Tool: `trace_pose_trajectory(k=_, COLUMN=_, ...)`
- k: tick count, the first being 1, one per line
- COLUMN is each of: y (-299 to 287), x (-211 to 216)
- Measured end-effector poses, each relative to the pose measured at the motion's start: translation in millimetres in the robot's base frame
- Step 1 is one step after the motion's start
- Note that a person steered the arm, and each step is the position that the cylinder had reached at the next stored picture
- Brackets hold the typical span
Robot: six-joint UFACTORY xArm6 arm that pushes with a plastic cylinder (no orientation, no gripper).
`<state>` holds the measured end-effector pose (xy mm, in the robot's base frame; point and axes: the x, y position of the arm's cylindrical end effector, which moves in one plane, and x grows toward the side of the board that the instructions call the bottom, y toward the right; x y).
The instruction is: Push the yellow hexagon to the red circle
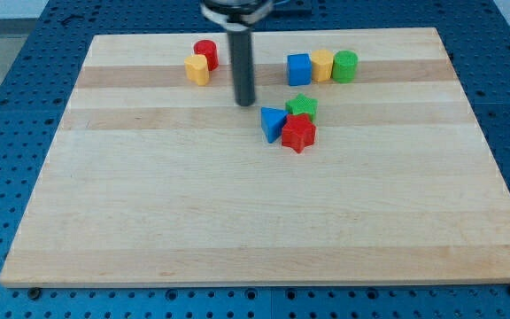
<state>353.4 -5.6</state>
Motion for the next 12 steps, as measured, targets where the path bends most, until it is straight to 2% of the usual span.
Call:
trace_pose_trajectory(k=2, y=148.3, x=-16.2)
trace_pose_trajectory(k=3, y=194.6, x=-71.4)
trace_pose_trajectory(k=4, y=182.3, x=-129.3)
trace_pose_trajectory(k=5, y=151.6, x=-124.8)
trace_pose_trajectory(k=8, y=121.2, x=-72.5)
trace_pose_trajectory(k=10, y=109.1, x=-60.6)
trace_pose_trajectory(k=12, y=78.1, x=-26.8)
